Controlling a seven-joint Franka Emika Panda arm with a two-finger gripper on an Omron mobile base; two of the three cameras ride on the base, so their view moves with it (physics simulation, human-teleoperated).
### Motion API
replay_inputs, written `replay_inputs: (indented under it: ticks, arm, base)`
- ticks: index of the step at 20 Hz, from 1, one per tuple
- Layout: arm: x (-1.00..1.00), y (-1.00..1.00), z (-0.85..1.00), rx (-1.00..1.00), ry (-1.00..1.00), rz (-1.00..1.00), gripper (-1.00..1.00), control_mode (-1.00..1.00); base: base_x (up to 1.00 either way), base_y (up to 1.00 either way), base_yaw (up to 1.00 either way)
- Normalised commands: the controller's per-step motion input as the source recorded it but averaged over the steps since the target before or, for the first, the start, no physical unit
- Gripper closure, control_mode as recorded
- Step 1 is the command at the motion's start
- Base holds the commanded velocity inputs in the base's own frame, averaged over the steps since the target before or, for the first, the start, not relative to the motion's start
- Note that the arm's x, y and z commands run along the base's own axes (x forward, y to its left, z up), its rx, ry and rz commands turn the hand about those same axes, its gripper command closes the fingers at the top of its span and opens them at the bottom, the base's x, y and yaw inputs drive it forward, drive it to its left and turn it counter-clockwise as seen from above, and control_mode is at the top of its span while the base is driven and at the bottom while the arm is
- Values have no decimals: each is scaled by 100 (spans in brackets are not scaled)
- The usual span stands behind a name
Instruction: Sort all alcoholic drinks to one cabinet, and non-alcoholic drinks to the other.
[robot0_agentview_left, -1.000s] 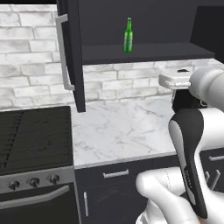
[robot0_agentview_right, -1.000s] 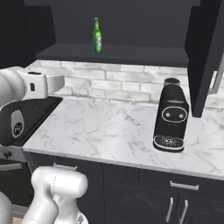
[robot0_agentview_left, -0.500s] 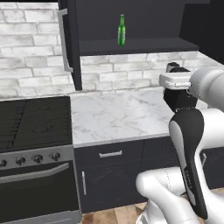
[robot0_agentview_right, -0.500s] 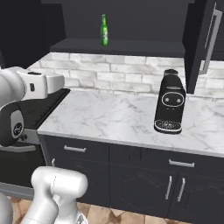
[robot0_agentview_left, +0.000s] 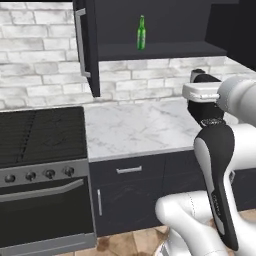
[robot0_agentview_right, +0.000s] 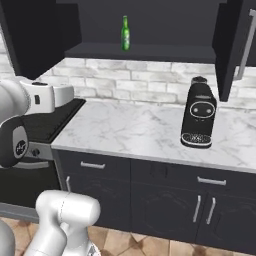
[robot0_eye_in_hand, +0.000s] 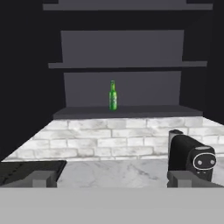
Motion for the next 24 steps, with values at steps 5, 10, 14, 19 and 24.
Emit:
replay_inputs:
  ticks: [5,10,14,19,24]
  arm:
    - [0,0,0,0,0,0,-100,100]
    - [0,0,0,0,0,0,-100,100]
    - [0,0,0,0,0,0,-100,100]
    - [0,0,0,0,0,0,-100,100]
    - [0,0,0,0,0,0,-100,100]
  base:
    - [-10,48,0]
    - [-5,48,0]
    - [-1,46,0]
    - [0,46,0]
    - [-1,45,0]
